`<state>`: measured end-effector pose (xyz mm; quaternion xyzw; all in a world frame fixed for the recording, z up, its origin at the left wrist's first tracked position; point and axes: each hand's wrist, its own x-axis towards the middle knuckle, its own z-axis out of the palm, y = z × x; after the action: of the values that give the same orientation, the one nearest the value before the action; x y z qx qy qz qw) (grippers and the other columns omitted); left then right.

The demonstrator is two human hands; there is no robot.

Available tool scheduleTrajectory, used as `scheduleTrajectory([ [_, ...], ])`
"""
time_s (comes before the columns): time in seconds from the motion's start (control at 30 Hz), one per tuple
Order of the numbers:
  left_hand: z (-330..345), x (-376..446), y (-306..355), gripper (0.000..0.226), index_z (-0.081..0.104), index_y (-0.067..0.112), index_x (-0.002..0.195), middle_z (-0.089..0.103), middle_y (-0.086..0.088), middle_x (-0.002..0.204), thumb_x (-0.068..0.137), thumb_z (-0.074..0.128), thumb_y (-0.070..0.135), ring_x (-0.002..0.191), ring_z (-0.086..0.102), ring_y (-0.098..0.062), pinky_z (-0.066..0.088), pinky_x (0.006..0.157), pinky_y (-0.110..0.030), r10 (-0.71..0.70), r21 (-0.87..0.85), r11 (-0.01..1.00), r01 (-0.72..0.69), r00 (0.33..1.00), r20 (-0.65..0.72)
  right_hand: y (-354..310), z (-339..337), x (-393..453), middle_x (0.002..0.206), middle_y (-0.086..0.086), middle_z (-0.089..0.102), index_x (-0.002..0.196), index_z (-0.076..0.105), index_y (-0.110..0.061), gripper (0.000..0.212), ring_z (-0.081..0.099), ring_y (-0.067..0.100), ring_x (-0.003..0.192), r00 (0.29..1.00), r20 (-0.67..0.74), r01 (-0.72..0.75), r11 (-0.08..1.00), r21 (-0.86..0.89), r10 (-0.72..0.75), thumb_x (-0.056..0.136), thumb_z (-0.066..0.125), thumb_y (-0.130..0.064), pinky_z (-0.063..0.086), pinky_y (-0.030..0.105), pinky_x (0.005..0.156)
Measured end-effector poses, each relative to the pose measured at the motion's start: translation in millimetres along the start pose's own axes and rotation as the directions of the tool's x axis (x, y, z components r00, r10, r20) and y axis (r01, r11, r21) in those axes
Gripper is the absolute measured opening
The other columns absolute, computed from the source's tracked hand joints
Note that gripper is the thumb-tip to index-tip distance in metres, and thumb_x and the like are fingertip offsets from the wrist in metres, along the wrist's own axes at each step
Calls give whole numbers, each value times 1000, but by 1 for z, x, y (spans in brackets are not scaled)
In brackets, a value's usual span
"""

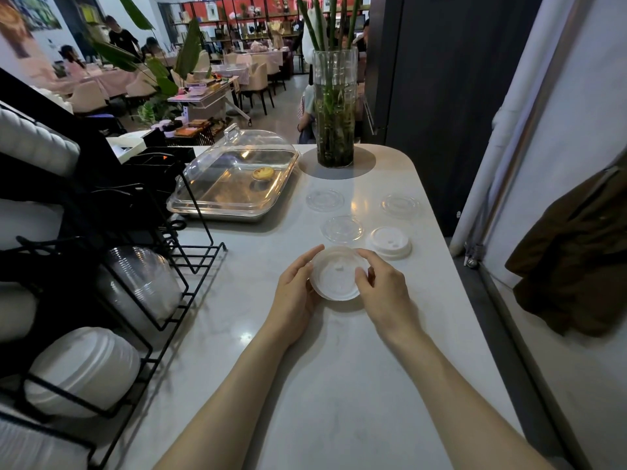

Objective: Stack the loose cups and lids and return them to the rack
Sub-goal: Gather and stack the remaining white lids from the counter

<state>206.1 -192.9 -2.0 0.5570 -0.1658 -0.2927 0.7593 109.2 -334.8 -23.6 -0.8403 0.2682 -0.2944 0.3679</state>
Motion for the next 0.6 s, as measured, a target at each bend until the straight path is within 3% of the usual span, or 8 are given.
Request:
scheduleTrajectory([
  [0.17,1,-4,2,31,75,22,123,76,-3,122,104,51,29,112,73,-15,59,81,-25,39,48,998,-40,999,17,-1,0,-2,69,-15,52,127,50,-47,40,55,6,69,1000,-3,29,999,-15,-29,87,45,-48,52,33,62],
  [0.33,3,-6,4,34,74,21,124,76,-6,123,102,60,42,114,73,-19,60,84,-28,62,79,995,-68,996,71,-5,-3,-4,65,-10,49,116,49,-40,25,53,5,65,999,-35,39,998,-54,-41,91,50,-40,37,28,53],
  [0.5,-1,-5,-1,33,71,20,128,75,-13,125,96,70,25,121,69,-32,54,105,-45,102,111,987,-116,987,124,-16,-11,-9,84,-16,47,109,45,-36,15,52,14,73,995,-50,81,981,-178,-91,96,53,-37,33,19,51],
  [0.6,-3,-4,-3,30,72,22,127,75,-9,125,100,60,17,121,69,-29,52,104,-46,121,165,976,-142,984,132,-23,-15,-11,99,-9,48,109,48,-31,15,57,20,81,990,-74,96,968,-232,-116,96,54,-35,40,29,55],
])
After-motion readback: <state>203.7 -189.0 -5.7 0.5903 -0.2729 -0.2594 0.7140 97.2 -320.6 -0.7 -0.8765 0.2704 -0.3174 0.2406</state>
